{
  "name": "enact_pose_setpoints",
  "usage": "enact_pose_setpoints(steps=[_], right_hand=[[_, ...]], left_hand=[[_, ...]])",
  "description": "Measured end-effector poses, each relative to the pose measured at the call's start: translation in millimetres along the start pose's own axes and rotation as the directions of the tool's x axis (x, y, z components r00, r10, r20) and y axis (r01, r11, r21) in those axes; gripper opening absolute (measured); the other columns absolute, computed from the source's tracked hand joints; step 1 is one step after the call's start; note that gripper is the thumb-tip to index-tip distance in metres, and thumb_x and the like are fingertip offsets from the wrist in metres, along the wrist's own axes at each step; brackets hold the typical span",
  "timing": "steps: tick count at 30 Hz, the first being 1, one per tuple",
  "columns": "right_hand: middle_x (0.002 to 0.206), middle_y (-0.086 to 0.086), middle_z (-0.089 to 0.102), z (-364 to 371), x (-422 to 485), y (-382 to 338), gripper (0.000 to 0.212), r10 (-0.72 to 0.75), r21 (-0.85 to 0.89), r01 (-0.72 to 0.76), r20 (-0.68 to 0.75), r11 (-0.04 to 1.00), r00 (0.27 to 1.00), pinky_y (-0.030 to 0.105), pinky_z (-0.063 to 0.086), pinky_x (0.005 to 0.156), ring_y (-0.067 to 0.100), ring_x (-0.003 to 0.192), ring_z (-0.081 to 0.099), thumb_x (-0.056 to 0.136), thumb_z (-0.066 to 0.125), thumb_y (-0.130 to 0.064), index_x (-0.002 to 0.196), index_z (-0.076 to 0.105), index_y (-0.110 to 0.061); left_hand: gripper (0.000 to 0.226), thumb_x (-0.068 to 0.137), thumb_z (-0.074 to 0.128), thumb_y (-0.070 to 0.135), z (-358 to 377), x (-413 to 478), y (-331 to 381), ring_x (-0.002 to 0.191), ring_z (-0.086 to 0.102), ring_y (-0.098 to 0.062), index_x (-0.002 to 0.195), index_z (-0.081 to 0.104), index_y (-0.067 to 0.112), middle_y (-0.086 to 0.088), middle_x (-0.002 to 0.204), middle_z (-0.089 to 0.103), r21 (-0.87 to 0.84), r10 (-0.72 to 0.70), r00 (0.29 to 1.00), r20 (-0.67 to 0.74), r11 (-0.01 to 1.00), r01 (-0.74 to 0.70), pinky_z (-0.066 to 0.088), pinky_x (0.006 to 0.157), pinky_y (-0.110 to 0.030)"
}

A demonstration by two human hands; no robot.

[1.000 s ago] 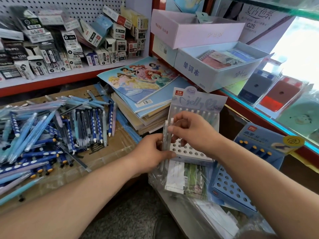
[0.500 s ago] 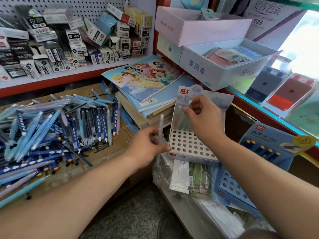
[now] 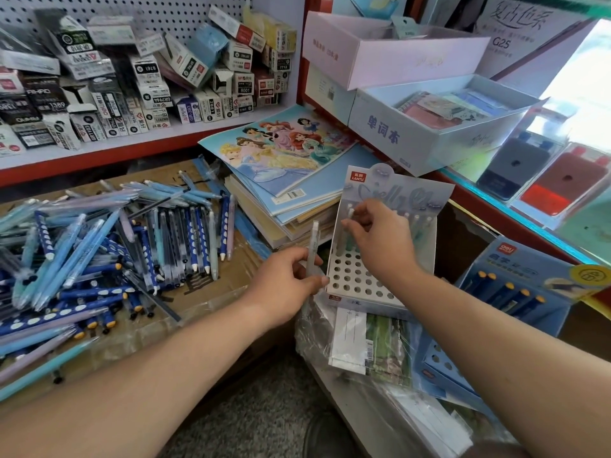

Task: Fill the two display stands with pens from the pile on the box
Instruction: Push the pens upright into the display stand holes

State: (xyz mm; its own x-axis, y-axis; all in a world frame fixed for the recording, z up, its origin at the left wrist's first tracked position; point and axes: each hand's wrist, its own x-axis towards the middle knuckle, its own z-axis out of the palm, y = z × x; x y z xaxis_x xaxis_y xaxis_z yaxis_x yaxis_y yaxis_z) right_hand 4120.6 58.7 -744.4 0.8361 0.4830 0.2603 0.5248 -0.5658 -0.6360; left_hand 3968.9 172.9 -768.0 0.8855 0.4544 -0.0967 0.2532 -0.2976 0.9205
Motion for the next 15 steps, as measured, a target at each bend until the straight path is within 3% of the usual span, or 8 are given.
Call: enact_pose_setpoints(steps=[5, 10, 15], right_hand=[[0.093, -0.002, 0.069, 1.0, 2.4, 2.0, 0.017, 0.006, -0.069, -0.006, 0.008, 0.998, 1.0, 0.031, 0.05, 0.078, 0.017, 0.087, 0.062, 0.097, 0.069, -0.025, 0.109, 0.067, -0.013], [0.089, 0.0, 0.07, 4.9, 3.5, 0.9, 0.014, 0.015, -0.104, -0.014, 0.018, 0.994, 1.0, 0.029, 0.051, 0.076, 0.016, 0.082, 0.063, 0.095, 0.072, -0.025, 0.101, 0.069, -0.013], [0.088, -0.002, 0.068, -2.9, -1.2, -2.7, 0.025, 0.059, -0.085, -0.056, 0.035, 0.995, 0.998, 0.033, 0.054, 0.078, 0.016, 0.086, 0.064, 0.093, 0.073, -0.035, 0.107, 0.066, -0.015]], left_hand=[[0.022, 0.09, 0.077, 0.022, -0.5, -0.1, -0.1, 0.076, 0.063, -0.013, 0.107, 0.066, 0.032, -0.004, 0.085, 0.067, -0.002, 0.006, 1.0, 0.014, 1.0, -0.006, 0.057, 0.079, -0.039], [0.029, 0.086, 0.081, 0.021, 1.0, 1.0, -1.3, 0.075, 0.062, -0.005, 0.111, 0.065, 0.025, 0.005, 0.087, 0.067, 0.001, 0.027, 1.0, -0.003, 1.0, -0.027, 0.05, 0.068, -0.021], [0.024, 0.085, 0.083, 0.022, 4.2, 2.5, -0.7, 0.066, 0.058, 0.002, 0.1, 0.064, 0.025, 0.005, 0.083, 0.065, 0.02, 0.06, 0.998, -0.023, 0.998, -0.06, 0.044, 0.059, -0.012]])
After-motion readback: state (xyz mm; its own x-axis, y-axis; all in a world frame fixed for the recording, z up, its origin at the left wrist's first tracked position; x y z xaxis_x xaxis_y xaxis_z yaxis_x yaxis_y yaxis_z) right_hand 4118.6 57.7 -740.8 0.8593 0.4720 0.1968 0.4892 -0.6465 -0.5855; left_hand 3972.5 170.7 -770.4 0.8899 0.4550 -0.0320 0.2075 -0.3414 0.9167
